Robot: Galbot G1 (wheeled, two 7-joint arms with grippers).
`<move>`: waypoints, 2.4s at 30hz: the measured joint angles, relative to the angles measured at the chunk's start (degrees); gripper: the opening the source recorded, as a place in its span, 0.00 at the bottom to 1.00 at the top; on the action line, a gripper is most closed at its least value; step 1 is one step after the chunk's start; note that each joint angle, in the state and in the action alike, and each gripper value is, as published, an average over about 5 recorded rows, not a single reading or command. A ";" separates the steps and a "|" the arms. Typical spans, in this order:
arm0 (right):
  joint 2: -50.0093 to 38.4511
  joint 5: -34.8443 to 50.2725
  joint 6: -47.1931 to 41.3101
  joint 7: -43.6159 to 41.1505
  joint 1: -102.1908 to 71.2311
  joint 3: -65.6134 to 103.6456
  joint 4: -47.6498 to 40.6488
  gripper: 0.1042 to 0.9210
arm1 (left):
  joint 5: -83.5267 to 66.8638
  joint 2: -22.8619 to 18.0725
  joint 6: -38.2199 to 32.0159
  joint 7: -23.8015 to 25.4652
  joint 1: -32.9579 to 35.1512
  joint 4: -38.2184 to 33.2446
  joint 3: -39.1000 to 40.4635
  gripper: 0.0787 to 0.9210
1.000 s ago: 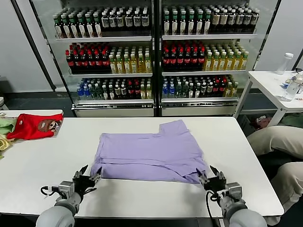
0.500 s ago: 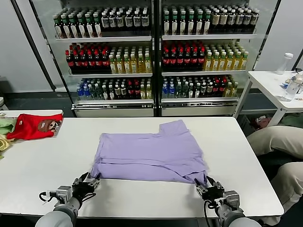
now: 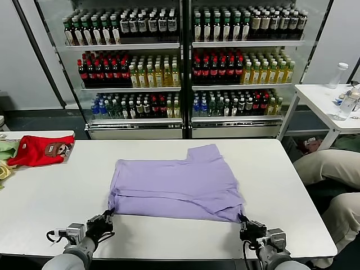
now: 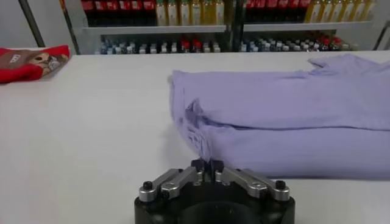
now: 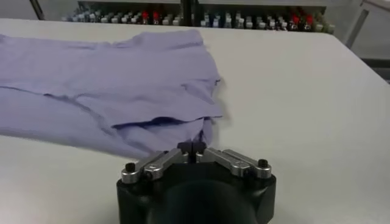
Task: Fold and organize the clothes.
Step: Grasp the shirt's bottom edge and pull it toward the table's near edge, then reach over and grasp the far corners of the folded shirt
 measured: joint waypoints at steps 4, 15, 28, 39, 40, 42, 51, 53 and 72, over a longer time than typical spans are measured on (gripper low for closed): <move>-0.34 -0.51 0.05 -0.07 -4.82 2.72 3.47 0.02 | 0.18 1.13 -0.79 -0.94 3.81 -3.60 -1.32 0.02; -0.26 -2.01 -0.92 -0.39 -11.88 5.37 8.49 0.09 | 1.60 2.91 -2.22 -1.52 13.51 -7.63 -4.20 0.15; -1.21 0.77 -2.63 -1.63 -1.44 7.04 6.23 0.54 | 5.85 1.63 -3.50 -1.39 12.76 -9.74 -6.60 0.58; 4.21 0.15 -3.36 -1.72 27.10 -5.98 -11.61 0.87 | 9.96 -1.65 -5.36 5.68 -3.86 -0.56 -3.35 0.87; 4.98 0.03 -3.39 -1.71 29.46 -7.20 -13.48 0.87 | 10.19 -1.72 -5.46 6.46 -5.72 1.09 -3.04 0.88; 6.55 -0.29 -3.42 -1.70 33.77 -9.43 -17.14 0.88 | 10.56 -1.76 -5.61 7.98 -9.23 4.48 -2.48 0.88; 14.62 -2.91 -3.26 -1.33 49.65 -16.33 -34.96 0.88 | 10.59 -0.77 -5.28 15.40 -22.12 19.56 -0.57 0.88; 16.41 -3.55 -3.06 -1.27 52.33 -17.06 -38.86 0.88 | 10.38 -0.54 -5.08 17.16 -24.43 22.51 -0.11 0.88; 25.55 -6.30 -2.22 0.48 61.77 -20.26 -59.41 0.88 | 10.54 -0.65 -4.16 28.66 -34.39 37.89 1.91 0.88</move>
